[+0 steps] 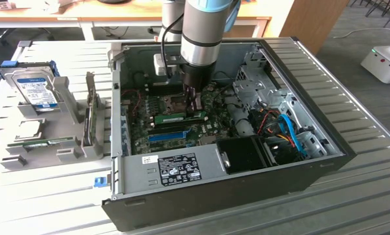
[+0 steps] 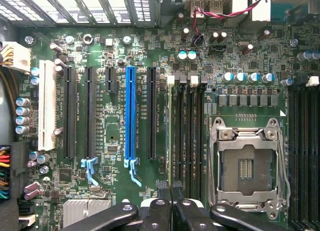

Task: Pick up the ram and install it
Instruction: 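Insert the ram into the slot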

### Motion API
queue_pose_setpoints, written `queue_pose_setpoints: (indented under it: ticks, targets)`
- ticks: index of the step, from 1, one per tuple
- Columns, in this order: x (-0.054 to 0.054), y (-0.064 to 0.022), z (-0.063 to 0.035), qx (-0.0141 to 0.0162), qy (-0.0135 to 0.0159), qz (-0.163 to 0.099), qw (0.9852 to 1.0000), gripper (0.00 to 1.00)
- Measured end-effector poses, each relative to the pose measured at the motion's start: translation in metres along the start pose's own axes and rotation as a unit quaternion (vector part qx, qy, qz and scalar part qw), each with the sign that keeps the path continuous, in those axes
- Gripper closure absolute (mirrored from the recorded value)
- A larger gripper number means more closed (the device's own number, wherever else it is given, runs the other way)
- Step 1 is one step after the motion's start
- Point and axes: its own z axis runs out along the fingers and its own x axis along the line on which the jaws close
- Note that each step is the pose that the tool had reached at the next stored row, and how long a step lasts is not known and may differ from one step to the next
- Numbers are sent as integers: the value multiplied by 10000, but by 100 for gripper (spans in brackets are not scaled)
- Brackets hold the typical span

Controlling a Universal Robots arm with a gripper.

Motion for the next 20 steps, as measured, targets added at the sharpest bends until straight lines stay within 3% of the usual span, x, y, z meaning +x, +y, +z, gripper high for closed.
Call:
queue_pose_setpoints:
  ticks: [20]
  targets:
    - [-15, 0, 17, 0, 0, 0, 10000, 88]
